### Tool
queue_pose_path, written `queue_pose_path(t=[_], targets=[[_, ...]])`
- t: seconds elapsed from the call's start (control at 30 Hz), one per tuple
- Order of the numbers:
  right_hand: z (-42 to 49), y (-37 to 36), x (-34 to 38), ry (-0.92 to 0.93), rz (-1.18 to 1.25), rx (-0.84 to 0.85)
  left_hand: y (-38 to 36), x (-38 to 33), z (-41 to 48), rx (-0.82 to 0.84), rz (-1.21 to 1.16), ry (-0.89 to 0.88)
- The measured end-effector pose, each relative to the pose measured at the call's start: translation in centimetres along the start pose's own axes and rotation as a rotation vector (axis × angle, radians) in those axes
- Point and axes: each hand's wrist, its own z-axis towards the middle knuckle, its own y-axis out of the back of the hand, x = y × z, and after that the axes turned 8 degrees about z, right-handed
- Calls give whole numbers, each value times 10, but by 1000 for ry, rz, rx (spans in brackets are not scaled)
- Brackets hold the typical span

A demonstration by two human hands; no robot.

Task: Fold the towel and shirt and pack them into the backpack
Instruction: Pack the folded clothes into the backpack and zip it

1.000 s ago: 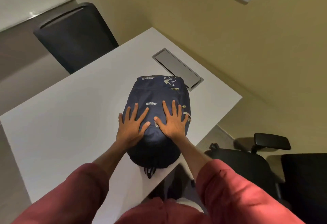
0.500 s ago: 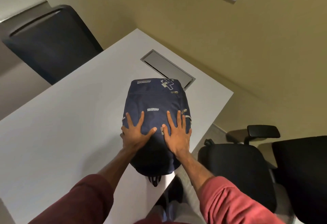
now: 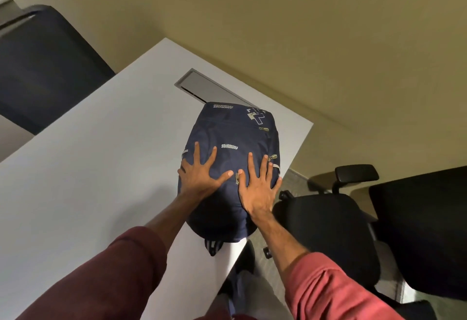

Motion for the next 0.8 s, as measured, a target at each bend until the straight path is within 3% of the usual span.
queue_pose_path(t=[0.23, 0.4, 0.8], targets=[[32, 10, -9, -95, 56, 21, 3, -28, 49, -9, 115, -76], [57, 15, -8, -115, 114, -47, 3, -35, 84, -79, 49, -185], [125, 13, -3, -152, 109, -77, 25, -57, 171, 73, 144, -247]])
